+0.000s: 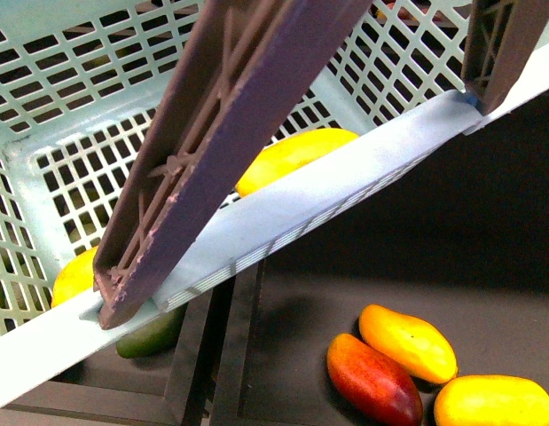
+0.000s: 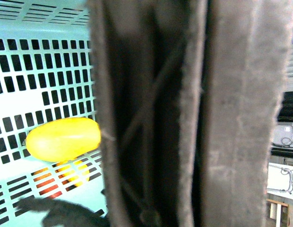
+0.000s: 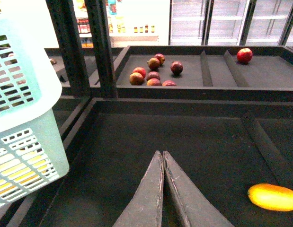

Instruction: Pick lemon and mango into basket

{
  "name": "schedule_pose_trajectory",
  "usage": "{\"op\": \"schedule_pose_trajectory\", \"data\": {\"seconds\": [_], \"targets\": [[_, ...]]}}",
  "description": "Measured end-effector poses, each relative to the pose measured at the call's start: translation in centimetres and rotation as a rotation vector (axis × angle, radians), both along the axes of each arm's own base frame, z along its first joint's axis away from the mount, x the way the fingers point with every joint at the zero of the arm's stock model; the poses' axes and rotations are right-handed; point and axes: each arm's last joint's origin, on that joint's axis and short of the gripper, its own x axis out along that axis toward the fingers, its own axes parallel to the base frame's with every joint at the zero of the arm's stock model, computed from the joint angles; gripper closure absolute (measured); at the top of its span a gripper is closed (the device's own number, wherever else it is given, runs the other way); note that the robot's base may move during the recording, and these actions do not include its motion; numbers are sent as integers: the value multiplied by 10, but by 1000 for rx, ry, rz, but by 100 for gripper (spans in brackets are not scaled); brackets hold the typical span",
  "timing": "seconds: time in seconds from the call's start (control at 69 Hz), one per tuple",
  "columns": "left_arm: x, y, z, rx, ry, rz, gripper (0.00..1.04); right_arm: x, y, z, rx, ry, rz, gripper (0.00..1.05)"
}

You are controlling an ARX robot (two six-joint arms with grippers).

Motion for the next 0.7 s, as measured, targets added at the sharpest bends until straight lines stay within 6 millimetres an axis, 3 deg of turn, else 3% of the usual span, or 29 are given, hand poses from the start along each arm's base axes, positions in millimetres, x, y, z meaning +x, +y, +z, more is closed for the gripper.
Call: {"op": "schedule_pose_trajectory", "data": {"seconds": [0.131, 0.174, 0.406, 0.508, 0.653, 0.696], "targets": [[0, 0, 0, -1, 0, -3, 91, 0, 0, 0, 0, 0, 0, 103], [0, 0, 0, -2, 1, -2, 91, 0, 0, 0, -1, -1, 0, 97], [0, 0, 0, 0, 0, -3, 91, 0, 0, 0, 0, -1, 0, 60], [0, 0, 0, -1, 0, -3, 91, 0, 0, 0, 0, -1, -1, 36], [-2, -3, 0, -9, 6, -29, 91, 0, 0, 0, 0, -1, -3, 9], [-2, -3, 0, -17, 12, -30, 91, 0, 0, 0, 0, -1, -3, 8]]}}
